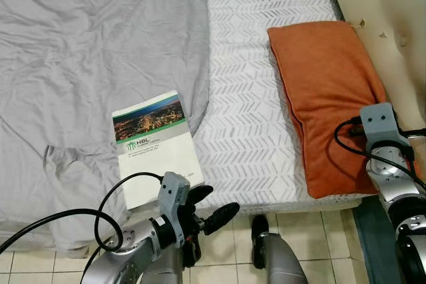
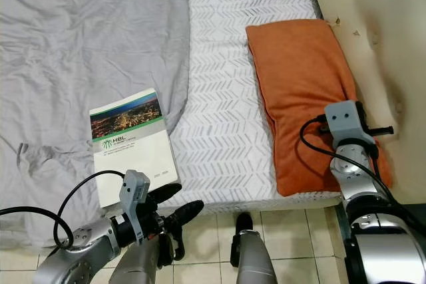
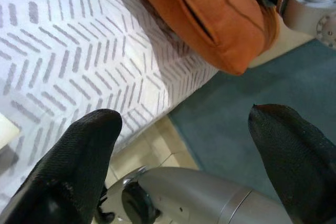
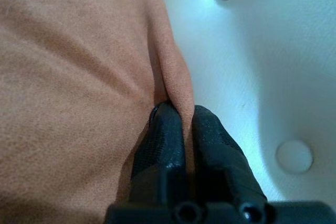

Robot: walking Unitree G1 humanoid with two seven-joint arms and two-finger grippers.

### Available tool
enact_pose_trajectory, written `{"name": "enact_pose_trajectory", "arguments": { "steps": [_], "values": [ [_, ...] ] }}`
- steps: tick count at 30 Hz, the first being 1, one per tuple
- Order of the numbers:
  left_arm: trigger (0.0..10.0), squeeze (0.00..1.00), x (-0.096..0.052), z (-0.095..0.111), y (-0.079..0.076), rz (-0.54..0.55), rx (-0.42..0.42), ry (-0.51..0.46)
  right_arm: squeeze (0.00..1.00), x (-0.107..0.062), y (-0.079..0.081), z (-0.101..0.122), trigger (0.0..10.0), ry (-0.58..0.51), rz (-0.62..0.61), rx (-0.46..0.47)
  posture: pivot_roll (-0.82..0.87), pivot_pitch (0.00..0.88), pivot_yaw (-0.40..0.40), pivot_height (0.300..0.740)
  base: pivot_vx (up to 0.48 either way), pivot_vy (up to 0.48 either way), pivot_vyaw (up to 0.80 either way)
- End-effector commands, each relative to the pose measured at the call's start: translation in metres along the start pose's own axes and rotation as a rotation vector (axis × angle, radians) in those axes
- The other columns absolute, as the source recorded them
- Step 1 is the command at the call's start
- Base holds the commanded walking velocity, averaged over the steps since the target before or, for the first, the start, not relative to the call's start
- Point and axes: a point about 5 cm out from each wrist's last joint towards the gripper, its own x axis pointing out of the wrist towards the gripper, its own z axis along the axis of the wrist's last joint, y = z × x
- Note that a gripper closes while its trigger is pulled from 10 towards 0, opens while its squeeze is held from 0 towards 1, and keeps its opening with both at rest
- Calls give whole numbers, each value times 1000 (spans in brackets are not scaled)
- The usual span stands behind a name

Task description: Clean up the room

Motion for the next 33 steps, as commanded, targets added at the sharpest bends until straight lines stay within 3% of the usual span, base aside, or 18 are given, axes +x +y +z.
{"name": "enact_pose_trajectory", "arguments": {
  "steps": [1, 5, 11, 12, 13, 14, 17, 23, 25, 29, 33],
  "values": [
    [10000, 0, 0, -17, -6, 0, -4, 53, 0, -7, -21, -32, 0, 147, -104, 20, -21, 525, -11, 740, 0, 0, 0],
    [10000, 0, 1, -16, -6, 3, 7, 55, 0, -17, -13, -48, 0, 261, -118, 160, -13, 532, -7, 740, 0, 0, 0],
    [10000, 0, -2, -11, 0, 15, 34, 50, 0, -20, -4, -51, 0, 320, -126, 296, -6, 532, -2, 740, 0, 0, 0],
    [10000, 0, -2, -11, 2, 17, 38, 51, 0, -19, -2, -49, 2353, 323, -116, 329, -6, 531, -1, 740, 0, 0, 0],
    [10000, 0, -2, -11, 2, 17, 38, 51, 0, -19, -2, -49, 2353, 323, -116, 329, -6, 531, -1, 740, 0, 0, 0],
    [10000, 0, -3, -11, 2, 19, 45, 51, 1000, -19, 2, -47, 10000, 327, -106, 391, -6, 530, -1, 740, 0, 0, 0],
    [10000, 0, -2, -10, 3, 20, 54, 52, 1000, -17, 10, -41, 10000, 327, -74, 511, -7, 528, -2, 740, 0, 0, 0],
    [10000, 0, -1, -9, 2, 17, 64, 50, 1000, -14, 14, -32, 10000, 307, -63, 616, -7, 527, -7, 740, 0, 0, 0],
    [10000, 0, -3, -10, 1, 12, 70, 55, 1000, -9, 18, -16, 10000, 243, -51, 696, -6, 522, -10, 740, 0, 0, 0],
    [10000, 0, -3, -12, 1, 11, 70, 58, 1000, -9, 22, -10, 10000, 216, -30, 705, -8, 517, -11, 740, 0, 0, 0],
    [10000, 0, 1, -13, 6, 26, 87, 47, 1000, -19, 37, 8, 10000, 111, 60, 748, -27, 433, -19, 740, 0, 0, 0]
  ]
}}
